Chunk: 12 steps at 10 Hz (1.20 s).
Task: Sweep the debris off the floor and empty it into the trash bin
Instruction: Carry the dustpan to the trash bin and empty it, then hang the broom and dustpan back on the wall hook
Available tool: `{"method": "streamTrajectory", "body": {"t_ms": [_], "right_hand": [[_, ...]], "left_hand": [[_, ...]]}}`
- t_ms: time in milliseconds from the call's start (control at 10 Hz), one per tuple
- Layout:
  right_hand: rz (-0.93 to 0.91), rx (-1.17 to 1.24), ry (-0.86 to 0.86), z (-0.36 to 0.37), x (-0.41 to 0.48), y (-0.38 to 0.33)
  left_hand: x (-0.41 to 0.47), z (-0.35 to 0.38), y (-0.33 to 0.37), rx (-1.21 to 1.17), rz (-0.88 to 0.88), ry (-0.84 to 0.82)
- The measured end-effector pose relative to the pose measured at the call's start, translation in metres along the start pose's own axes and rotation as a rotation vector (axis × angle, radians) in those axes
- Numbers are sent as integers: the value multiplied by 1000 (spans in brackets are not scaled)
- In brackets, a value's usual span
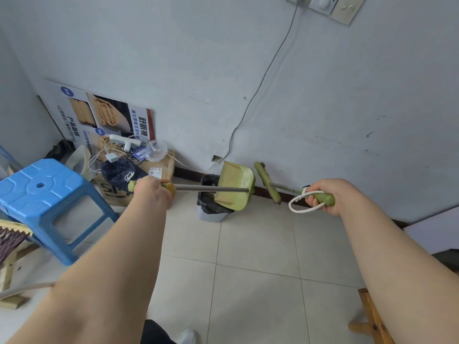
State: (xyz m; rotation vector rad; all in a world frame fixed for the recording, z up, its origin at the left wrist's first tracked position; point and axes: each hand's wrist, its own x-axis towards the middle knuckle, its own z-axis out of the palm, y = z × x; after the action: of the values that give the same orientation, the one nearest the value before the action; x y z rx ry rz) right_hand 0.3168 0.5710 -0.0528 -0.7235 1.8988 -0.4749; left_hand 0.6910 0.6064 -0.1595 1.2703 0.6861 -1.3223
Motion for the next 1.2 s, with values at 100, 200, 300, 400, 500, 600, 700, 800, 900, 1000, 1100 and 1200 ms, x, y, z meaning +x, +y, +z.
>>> {"method": "streamTrajectory", "body": {"t_ms": [100, 200, 300, 400, 500, 600, 700, 800, 900, 1000, 1100, 1200], "right_hand": [[-5, 5, -1, -5, 1, 2], [-17, 26, -5, -12, 2, 2], [-16, 37, -14, -18, 0, 3], [-10, 60, -29, -26, -1, 4], [-9, 66, -35, -32, -4, 3], [-29, 86, -29, -40, -6, 0], [-33, 133, -40, -51, -7, -2], [-30, 161, -40, -65, -8, -5], [-19, 189, -45, -79, -6, -8], [-3, 227, -58, -93, -4, -10], [5, 290, -41, -109, 1, -13], [27, 367, -43, -125, 7, -18]], "left_hand": [[-2, 2, 0, 103, 89, -17], [-10, 6, 0, 152, 141, -19], [-22, 10, -8, 180, 225, -164], [-28, 13, -15, 269, 288, -226], [-47, 21, -16, 253, 217, -162], [-56, 29, -16, 265, 195, -171], [-63, 43, -18, 275, 237, -226], [-78, 65, -26, 388, 410, -304], [-102, 92, -31, 427, 446, -264], [-120, 118, -44, 541, 508, -319], [-128, 138, -63, 747, 592, -407], [-133, 158, -80, 1059, 752, -514]]}}
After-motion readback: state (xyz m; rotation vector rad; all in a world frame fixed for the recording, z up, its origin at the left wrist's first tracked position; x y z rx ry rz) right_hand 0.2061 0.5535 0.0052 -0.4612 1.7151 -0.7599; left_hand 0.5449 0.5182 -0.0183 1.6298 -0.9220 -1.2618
